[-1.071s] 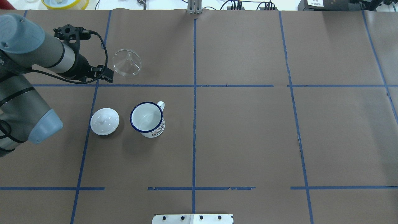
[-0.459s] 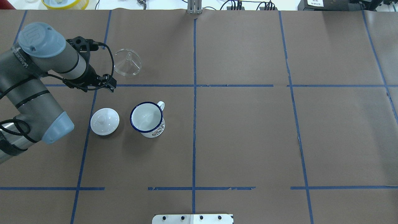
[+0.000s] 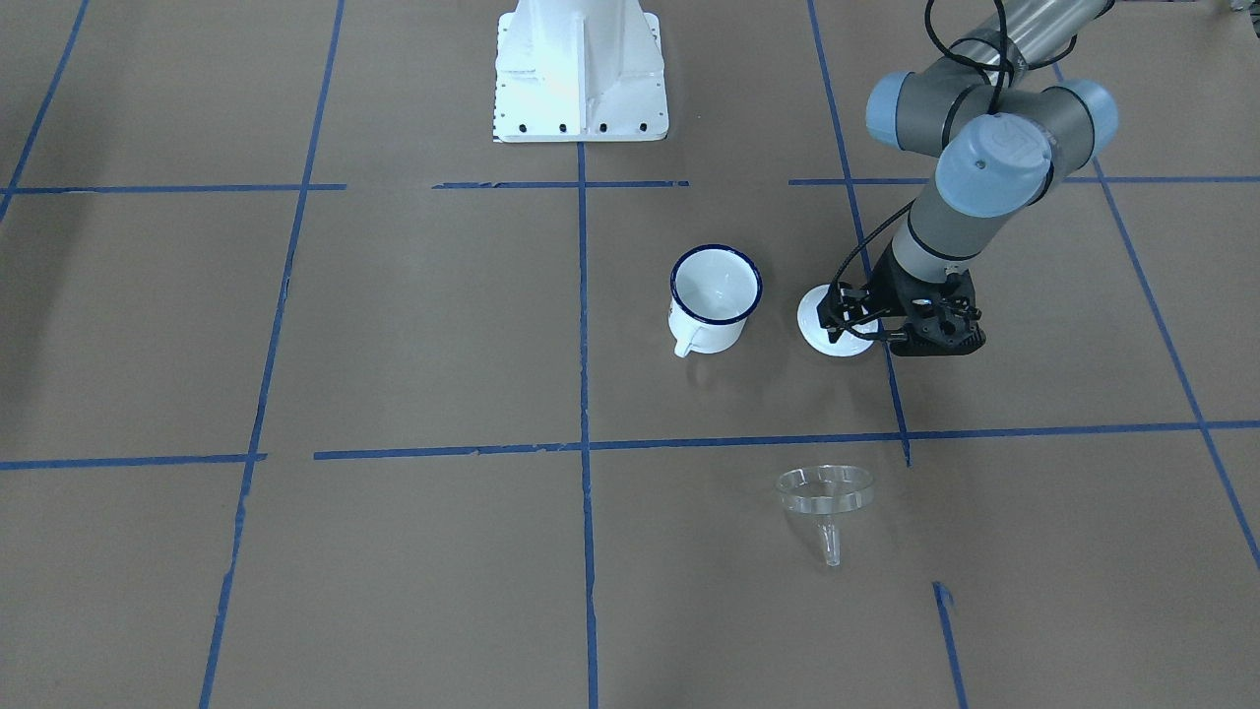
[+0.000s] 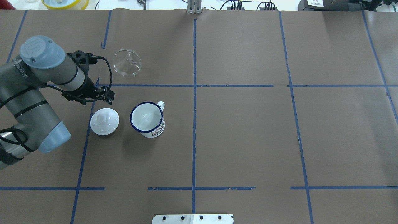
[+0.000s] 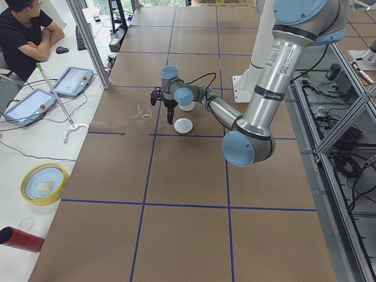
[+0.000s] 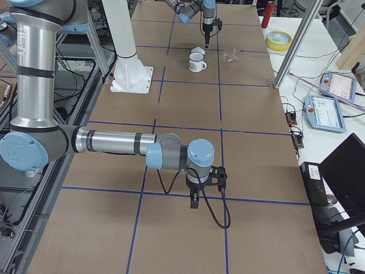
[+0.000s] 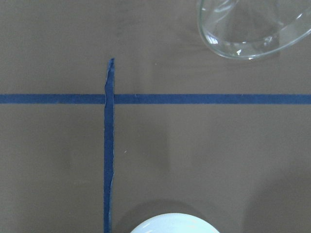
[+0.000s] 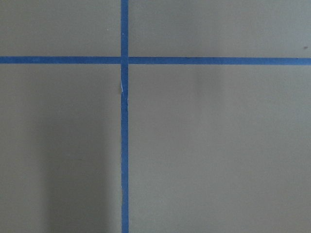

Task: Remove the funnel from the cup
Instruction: 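Move the left gripper down onto the knob of the white lid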

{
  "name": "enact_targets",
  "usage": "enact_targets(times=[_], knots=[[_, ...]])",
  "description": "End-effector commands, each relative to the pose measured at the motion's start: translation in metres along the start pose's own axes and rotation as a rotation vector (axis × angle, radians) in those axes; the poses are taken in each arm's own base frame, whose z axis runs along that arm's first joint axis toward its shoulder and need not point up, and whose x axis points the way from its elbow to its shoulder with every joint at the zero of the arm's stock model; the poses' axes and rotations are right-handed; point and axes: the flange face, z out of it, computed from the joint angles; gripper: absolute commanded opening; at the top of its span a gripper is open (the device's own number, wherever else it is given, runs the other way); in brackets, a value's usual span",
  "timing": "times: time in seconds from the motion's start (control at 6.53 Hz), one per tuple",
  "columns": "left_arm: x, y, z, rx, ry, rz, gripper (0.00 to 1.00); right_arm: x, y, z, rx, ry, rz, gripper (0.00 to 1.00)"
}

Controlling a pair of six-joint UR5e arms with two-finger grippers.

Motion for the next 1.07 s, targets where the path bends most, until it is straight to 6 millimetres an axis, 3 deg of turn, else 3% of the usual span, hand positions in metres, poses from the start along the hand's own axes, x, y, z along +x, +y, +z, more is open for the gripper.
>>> enact_targets(times=[0.0, 0.15, 0.31, 0.46, 0.92], knots=[[0.003, 0.025, 0.017, -0.011, 0.041, -0.025, 1.0, 0.0, -0.001, 0.0, 0.0, 0.0, 0.0, 1.0], [0.0, 0.033, 0.023, -0.008, 0.062, -0.037, 1.0, 0.0, 0.0, 0.0, 0.0, 0.0, 0.0, 1.0], [0.001, 0.036, 0.024, -0.01, 0.064, -0.037, 0.84, 0.0, 0.0, 0.0, 0.0, 0.0, 0.0, 1.0], [0.002, 0.035, 0.023, -0.007, 0.066, -0.036, 0.57, 0.0, 0.0, 0.0, 0.0, 0.0, 0.0, 1.0], [0.007, 0.039, 0.008, 0.005, 0.081, -0.027, 0.53, 0.0, 0.0, 0.001, -0.001, 0.0, 0.001, 1.0]])
